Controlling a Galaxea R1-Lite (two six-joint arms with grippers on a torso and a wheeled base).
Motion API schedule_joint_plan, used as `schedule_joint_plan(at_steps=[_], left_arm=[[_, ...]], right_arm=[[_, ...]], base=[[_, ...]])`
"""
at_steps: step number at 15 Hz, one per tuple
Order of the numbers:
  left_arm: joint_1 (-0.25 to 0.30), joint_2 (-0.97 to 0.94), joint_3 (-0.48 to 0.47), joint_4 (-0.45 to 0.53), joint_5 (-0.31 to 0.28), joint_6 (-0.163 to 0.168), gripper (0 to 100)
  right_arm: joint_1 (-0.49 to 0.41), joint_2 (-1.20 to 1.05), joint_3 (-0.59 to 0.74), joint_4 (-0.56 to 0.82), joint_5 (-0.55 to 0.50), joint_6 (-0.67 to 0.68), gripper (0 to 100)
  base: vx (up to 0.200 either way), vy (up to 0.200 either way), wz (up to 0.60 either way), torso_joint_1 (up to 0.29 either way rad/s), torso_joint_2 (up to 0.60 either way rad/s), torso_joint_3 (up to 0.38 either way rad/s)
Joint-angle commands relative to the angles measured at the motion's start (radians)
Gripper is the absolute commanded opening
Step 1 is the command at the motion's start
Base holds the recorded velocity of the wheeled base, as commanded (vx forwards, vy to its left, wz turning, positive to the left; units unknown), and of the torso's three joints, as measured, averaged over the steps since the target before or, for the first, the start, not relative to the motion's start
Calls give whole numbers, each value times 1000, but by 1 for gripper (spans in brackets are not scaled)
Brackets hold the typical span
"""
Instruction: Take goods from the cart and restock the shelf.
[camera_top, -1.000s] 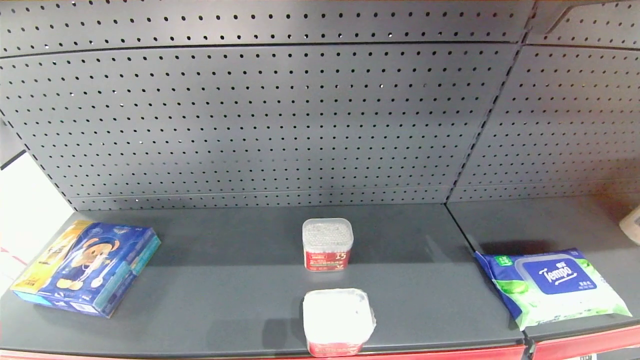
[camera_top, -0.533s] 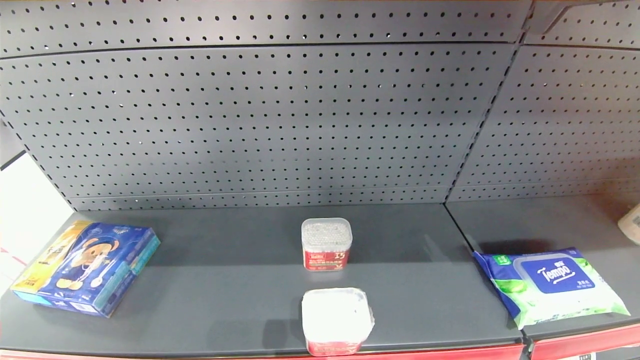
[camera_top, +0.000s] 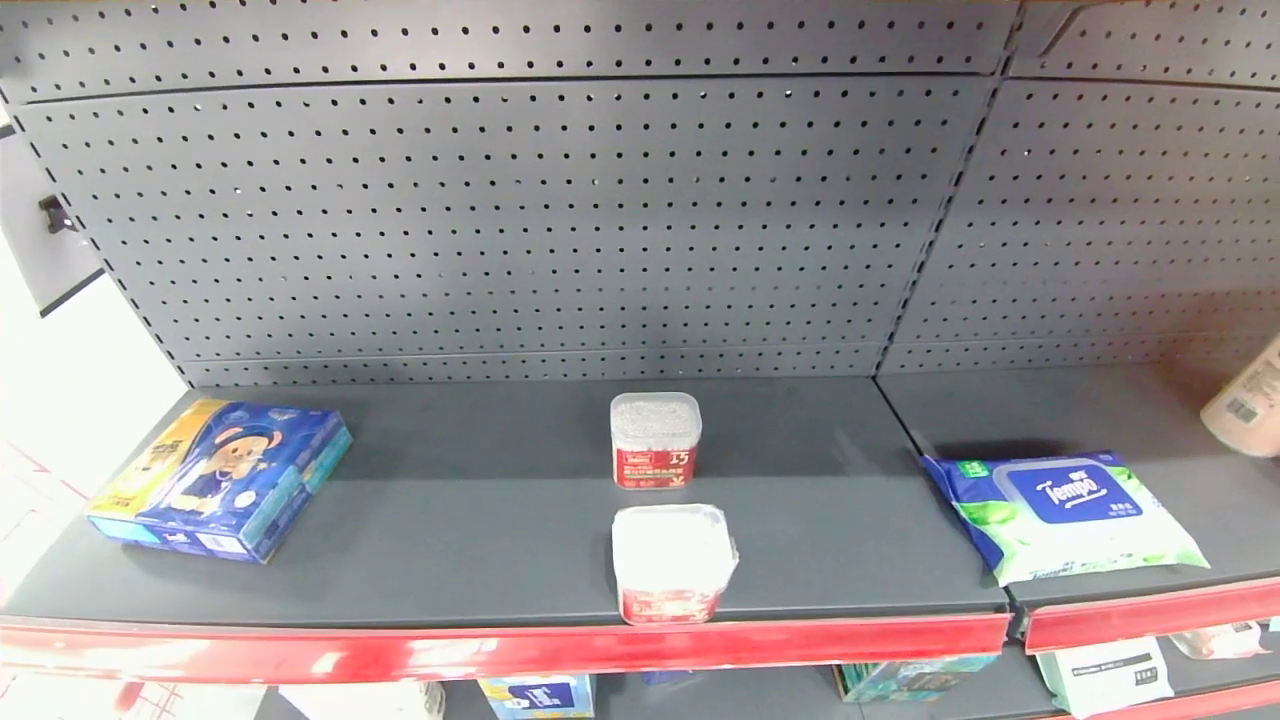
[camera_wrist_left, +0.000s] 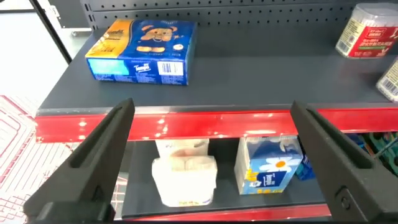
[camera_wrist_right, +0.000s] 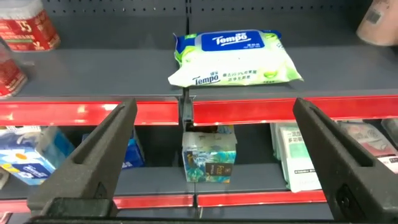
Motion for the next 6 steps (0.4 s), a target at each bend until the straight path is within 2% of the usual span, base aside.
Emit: schedule_joint_plan(at_steps=[1,6], left_arm=[[0,1,0,0,0,0,100],[0,1,0,0,1,-8,100]], right_arm=[[0,-1,0,0,-1,-1,100],[0,0,0,0,-1,0,100]], base=[[0,0,0,0,0,0],[0,0,0,0,0,0]])
